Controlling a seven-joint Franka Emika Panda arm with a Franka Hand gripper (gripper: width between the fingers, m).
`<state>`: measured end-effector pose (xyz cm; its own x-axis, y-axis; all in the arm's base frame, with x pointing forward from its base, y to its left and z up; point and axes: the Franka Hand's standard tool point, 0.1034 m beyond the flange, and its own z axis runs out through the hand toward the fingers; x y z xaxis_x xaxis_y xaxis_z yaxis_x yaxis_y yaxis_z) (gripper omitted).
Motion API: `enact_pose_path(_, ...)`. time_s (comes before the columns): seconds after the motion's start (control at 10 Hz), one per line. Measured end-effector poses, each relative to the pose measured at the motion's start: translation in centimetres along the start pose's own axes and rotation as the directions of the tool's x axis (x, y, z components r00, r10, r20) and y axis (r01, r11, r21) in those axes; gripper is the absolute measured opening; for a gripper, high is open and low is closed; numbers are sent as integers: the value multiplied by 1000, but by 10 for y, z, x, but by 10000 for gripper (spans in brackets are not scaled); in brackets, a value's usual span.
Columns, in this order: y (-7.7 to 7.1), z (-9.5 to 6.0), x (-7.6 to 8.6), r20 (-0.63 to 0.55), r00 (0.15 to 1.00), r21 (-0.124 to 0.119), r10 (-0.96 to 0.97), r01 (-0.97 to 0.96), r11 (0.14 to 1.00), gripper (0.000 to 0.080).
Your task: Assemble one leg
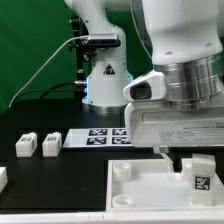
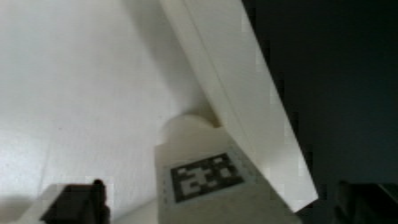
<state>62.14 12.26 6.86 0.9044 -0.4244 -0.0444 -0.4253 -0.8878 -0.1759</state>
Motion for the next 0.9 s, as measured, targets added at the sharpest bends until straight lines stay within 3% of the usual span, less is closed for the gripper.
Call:
enact_pose_path(0.2,0,0,0,0,1000,0,2,-2,1000,359)
enact_pose_path(0.3,3,1,0,1,1000,-4,4,-4,1000,359)
enact_pose_path(0.4,3,0,1,1,1000,-4,5,-5,1000,297)
enact_pose_path(0.9,6,-2,6,37,985,-16,170,-169,985,297)
